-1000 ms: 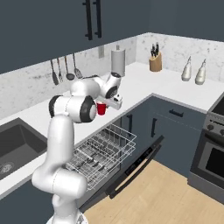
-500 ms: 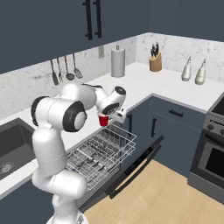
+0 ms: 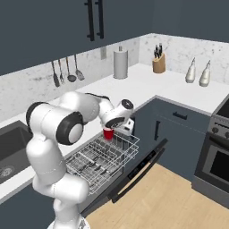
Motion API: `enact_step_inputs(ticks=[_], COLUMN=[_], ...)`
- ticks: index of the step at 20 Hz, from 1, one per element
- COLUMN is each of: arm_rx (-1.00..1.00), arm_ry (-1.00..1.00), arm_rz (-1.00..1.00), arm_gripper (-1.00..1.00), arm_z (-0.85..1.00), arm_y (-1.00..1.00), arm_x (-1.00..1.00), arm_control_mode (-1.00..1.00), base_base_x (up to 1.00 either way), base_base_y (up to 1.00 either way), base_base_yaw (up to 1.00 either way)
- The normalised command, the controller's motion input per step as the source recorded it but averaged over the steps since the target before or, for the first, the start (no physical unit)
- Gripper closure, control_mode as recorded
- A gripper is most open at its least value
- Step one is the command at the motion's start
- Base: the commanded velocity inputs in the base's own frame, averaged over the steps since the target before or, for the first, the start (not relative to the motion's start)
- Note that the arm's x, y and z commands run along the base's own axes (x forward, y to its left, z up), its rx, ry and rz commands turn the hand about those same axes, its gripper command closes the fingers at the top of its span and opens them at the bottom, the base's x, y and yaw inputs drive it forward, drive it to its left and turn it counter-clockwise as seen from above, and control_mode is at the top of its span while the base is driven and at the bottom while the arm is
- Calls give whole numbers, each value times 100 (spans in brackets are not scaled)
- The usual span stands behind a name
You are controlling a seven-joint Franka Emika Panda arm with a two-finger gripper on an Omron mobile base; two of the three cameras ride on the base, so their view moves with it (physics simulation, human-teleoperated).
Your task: Pick up the cup and bowl from the counter, place them in the dishwasher, and close the dishwasher door.
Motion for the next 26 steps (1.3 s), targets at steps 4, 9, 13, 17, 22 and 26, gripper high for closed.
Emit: enact_step_inputs(ticks=[4, 9, 13, 17, 22, 26], arm_rx=[0, 0, 0, 0, 0, -1], arm_ry=[-2, -8, -3, -2, -8, -11], arm_rz=[25, 27, 18, 8, 6, 6], arm_gripper=[100, 100, 100, 100, 100, 100], arm_z=[-21, -42, -53, -41, -52, -72], arm_y=[-8, -16, -14, -19, -11, -3], arm_x=[7, 11, 61, 81, 69, 61], arm_control_mode=[-100, -100, -100, -100, -100, -100], base_base_x=[0, 0, 0, 0, 0, 0], base_base_y=[0, 0, 0, 0, 0, 0], base_base_yaw=[0, 0, 0, 0, 0, 0])
